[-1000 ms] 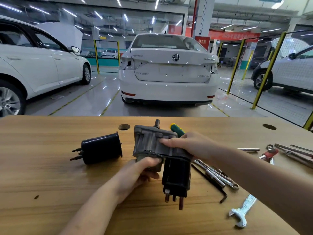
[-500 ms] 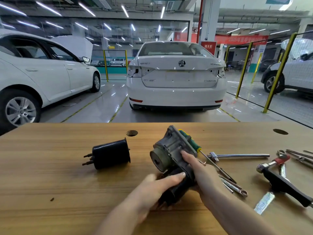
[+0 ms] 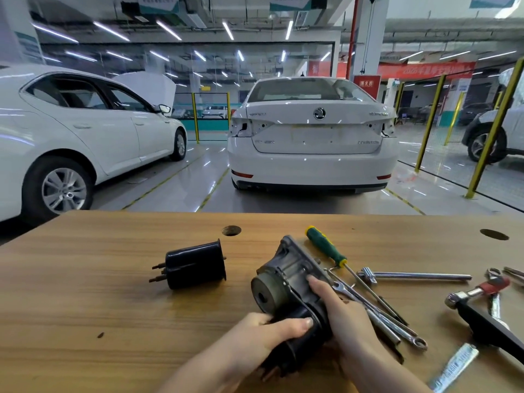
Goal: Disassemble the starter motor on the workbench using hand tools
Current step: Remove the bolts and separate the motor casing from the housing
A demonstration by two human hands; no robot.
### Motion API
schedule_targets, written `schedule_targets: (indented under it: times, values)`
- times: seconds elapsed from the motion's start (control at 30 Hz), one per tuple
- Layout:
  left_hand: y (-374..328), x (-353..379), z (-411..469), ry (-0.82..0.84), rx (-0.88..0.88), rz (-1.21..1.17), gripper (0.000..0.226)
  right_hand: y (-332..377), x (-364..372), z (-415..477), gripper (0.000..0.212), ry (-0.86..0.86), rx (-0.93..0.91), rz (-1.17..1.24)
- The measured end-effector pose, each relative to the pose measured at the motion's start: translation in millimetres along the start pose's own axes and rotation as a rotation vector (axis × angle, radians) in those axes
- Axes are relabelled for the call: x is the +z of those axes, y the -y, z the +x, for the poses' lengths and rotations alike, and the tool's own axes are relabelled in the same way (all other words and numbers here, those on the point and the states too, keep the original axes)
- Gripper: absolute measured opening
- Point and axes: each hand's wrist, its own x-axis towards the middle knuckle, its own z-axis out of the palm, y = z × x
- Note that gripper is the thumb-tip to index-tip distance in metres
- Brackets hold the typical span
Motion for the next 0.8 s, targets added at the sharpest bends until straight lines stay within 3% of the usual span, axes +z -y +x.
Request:
schedule_targets:
  times: [0.2,0.33,0.37,0.43,0.63,0.8]
  values:
    - [3,-3,-4,0.032,0.047,0.093,0.054,-1,-5,-6,0.03,0.018,-0.057,-0.074]
    - [-1,-10,-4,-0.189,0.076,0.227,0.118,-1,-7,-10,0.036,-0.007,-0.01,-0.072]
    - [-4,-13,-2,-0.244,0.084,0.185,0.121,-1,-7,-11,0.036,-0.025,-0.004,-0.061]
    - [-12,-14,3,-0.297,0.09,0.052,0.107,-1,-7,-12,0.034,-0.068,-0.02,-0.069]
    - [-15,-2,24,-0.457,0.079,0.187,0.091,0,-4,-15,0.031,-0.068,-0.048,-0.11]
    - [-5,-4,32,-0.571,0.146,0.182,0.067,-1,-6,-8,0.046,-0.112,-0.056,-0.101]
